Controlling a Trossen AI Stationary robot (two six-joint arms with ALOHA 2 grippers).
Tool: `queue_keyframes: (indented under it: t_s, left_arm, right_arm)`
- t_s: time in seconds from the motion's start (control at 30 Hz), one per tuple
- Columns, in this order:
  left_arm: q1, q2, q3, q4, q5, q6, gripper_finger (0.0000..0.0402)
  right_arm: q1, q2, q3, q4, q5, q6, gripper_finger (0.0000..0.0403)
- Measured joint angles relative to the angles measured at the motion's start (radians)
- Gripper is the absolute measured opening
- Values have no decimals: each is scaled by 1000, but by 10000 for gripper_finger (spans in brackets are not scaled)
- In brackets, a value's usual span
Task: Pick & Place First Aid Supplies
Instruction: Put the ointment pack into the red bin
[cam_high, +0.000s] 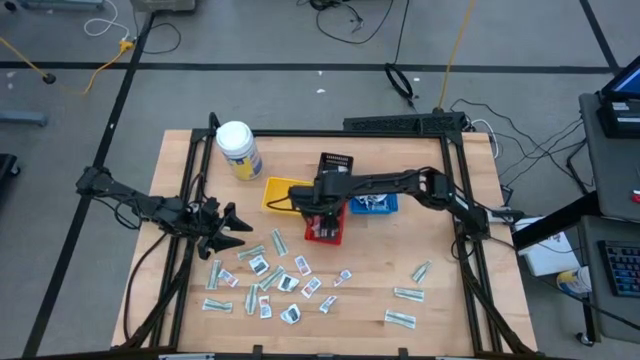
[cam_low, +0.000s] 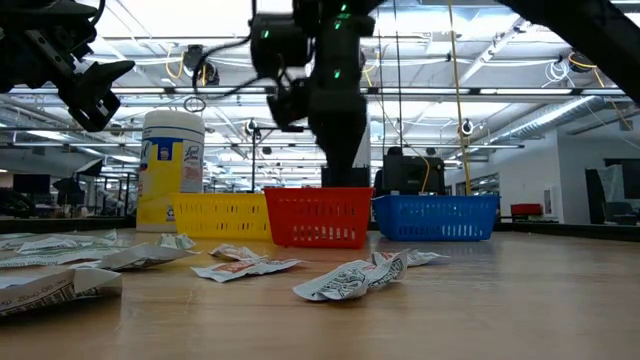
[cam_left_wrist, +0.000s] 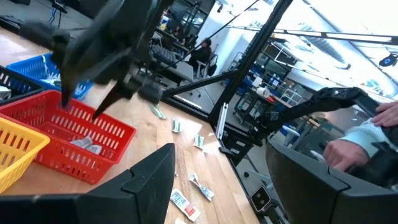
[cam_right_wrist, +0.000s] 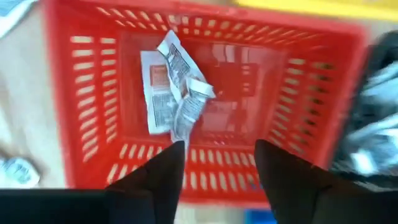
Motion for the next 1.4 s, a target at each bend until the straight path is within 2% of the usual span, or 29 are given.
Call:
queue_keyframes:
  t_s: [0.2, 0.6, 0.8, 1.4]
  left_arm:
    - [0, 0, 0, 0, 0, 0, 257]
    - [0, 0, 0, 0, 0, 0, 257]
    - [0, 0, 0, 0, 0, 0, 257]
    - [0, 0, 0, 0, 0, 0, 257]
  right_arm:
    - [0, -63, 1, 2, -2, -150, 214]
    - [0, -113, 1, -3, -2, -438, 209]
    - [37, -114, 1, 7, -1, -442, 204]
    - [323, -114, 1, 28, -3, -402, 200]
